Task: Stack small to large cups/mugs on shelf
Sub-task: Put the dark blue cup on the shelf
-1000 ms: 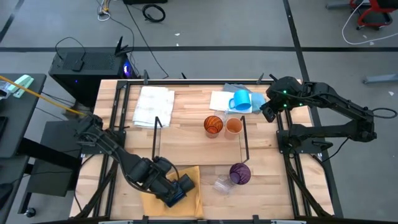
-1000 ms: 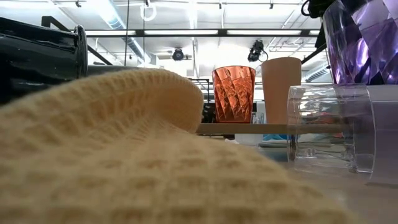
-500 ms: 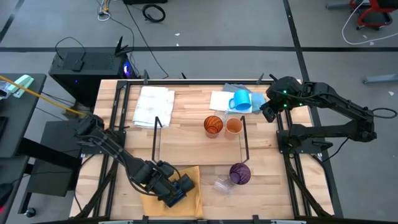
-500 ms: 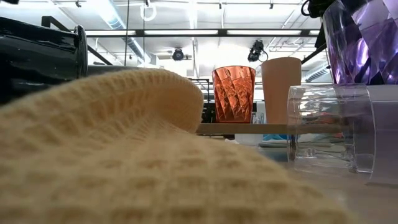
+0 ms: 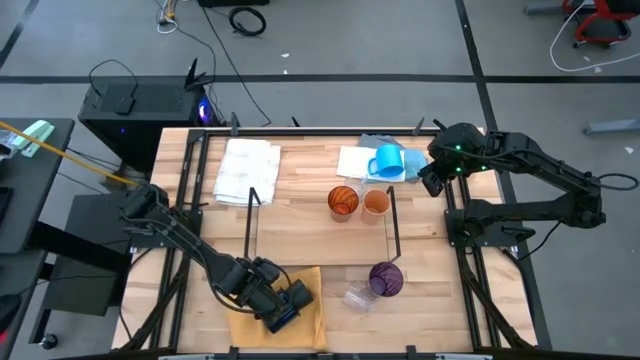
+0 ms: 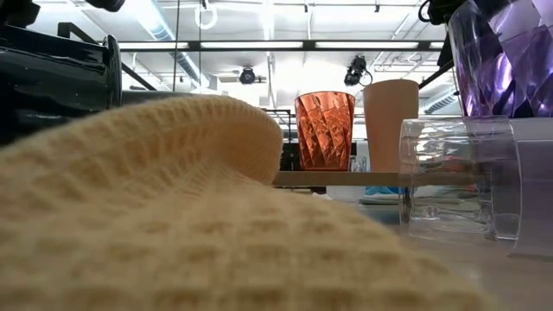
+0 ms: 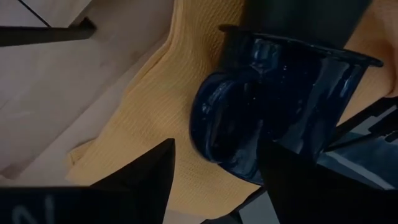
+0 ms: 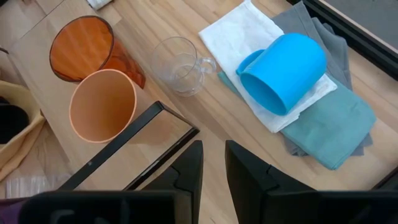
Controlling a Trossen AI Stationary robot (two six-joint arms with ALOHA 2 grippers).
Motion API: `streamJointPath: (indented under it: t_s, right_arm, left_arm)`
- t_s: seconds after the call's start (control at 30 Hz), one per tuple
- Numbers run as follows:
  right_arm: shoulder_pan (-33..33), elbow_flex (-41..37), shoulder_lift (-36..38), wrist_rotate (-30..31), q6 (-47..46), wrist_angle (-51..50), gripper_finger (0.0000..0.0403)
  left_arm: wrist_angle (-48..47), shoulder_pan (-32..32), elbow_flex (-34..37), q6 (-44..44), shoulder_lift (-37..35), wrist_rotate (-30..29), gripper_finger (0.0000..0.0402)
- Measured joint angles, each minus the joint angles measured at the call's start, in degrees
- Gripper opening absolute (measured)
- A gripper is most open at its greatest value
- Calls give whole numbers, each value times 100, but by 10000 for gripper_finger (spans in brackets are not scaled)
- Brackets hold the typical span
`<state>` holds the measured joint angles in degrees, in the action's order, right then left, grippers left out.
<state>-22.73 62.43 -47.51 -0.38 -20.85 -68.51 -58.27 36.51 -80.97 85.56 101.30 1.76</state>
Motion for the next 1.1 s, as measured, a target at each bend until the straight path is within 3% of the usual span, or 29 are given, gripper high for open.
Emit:
streamJointPath:
  t_s: [0.13,0.43,0.63,0.83,1.1]
  right_arm:
    - [-1,0,0,2,-10,4,75]
    - [-1,0,0,4,-5,4,75]
    - [0,0,0,4,-3,4,75]
    - [-1,0,0,7,-1,4,75]
    - [0,0,0,6,-1,4,75]
  left_arm:
    - [-63,-8,0,0,0,2,220]
    - [-62,-35,0,-62,0,2,141]
    - [-58,-35,0,-76,0,-3,109]
    - [-54,-40,0,-81,0,-111,105]
    - [-4,-41,0,-132,0,-176,129]
